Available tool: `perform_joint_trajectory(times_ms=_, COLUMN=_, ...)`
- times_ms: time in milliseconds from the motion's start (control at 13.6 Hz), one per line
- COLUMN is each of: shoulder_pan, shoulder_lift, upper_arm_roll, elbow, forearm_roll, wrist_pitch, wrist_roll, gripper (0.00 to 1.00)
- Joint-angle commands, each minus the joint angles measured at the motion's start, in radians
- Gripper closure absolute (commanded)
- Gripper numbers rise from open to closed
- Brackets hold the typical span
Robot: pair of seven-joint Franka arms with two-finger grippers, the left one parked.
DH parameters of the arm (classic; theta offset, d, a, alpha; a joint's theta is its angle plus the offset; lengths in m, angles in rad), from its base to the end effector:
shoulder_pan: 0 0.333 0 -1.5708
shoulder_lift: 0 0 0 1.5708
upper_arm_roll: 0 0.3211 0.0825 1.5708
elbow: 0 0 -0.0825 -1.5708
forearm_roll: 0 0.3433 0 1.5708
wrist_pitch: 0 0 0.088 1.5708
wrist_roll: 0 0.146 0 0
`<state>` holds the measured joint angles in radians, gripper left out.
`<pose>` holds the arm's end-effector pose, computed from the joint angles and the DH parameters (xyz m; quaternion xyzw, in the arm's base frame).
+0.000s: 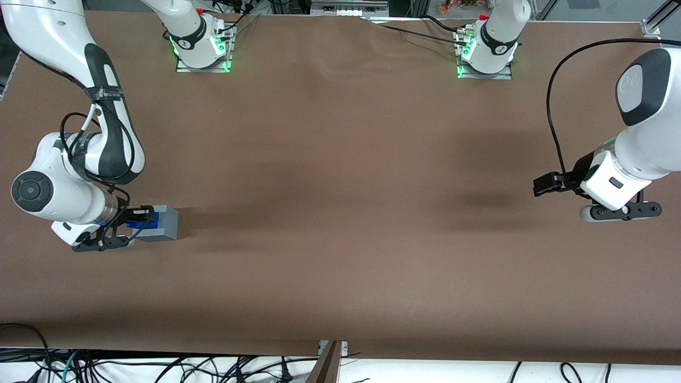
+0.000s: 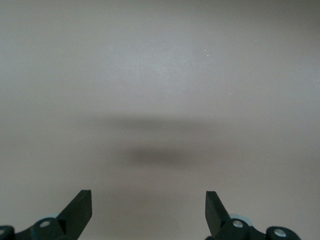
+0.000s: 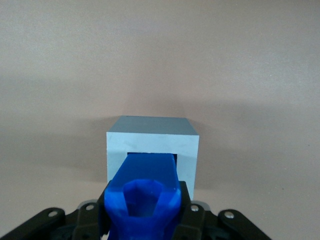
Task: Insert blue part into gray base with right arm
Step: 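Lower the blue part into the gray base's square opening, then open the right gripper to release the blue part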
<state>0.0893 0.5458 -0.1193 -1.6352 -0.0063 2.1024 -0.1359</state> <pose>0.6421 -0.0117 0.2852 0.9968 0.0620 -0.0401 0.0306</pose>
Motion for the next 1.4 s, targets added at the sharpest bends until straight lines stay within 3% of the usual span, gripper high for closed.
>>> perform_joint_trajectory(times_ms=0, shoulder_pan=0.0, shoulder_lift=-0.009, upper_arm_roll=0.0, elbow=-0.017, forearm_roll=0.002, wrist_pitch=0.016, wrist_roll=-0.017, gripper=0.94)
perform_joint_trajectory(times_ms=589, shoulder_pan=0.0, shoulder_lift=-0.004, upper_arm_roll=0.0, elbow=-0.02, forearm_roll=0.002, wrist_pitch=0.016, wrist_roll=-0.017, gripper=0.93)
perform_joint_trajectory(times_ms=663, shoulder_pan=0.0, shoulder_lift=-0.004, upper_arm_roll=0.0, elbow=-0.02, forearm_roll=0.002, wrist_pitch=0.015, wrist_roll=-0.019, gripper=0.77)
perform_joint_trajectory(times_ms=736, shoulder_pan=0.0, shoulder_lift=-0.004, upper_arm_roll=0.0, elbow=-0.02, forearm_roll=0.002, wrist_pitch=0.01, wrist_roll=-0.021, gripper=0.24)
perform_joint_trajectory(times_ms=810, shoulder_pan=0.0, shoulder_lift=-0.006, upper_arm_roll=0.0, elbow=-0.018, forearm_roll=0.002, wrist_pitch=0.008, wrist_roll=-0.022, gripper=0.01)
perform_joint_trajectory(times_ms=1325, shoulder_pan=0.001, shoulder_lift=-0.09, upper_arm_roll=0.0, elbow=-0.005, forearm_roll=0.002, wrist_pitch=-0.106, wrist_roll=-0.016, gripper=0.0)
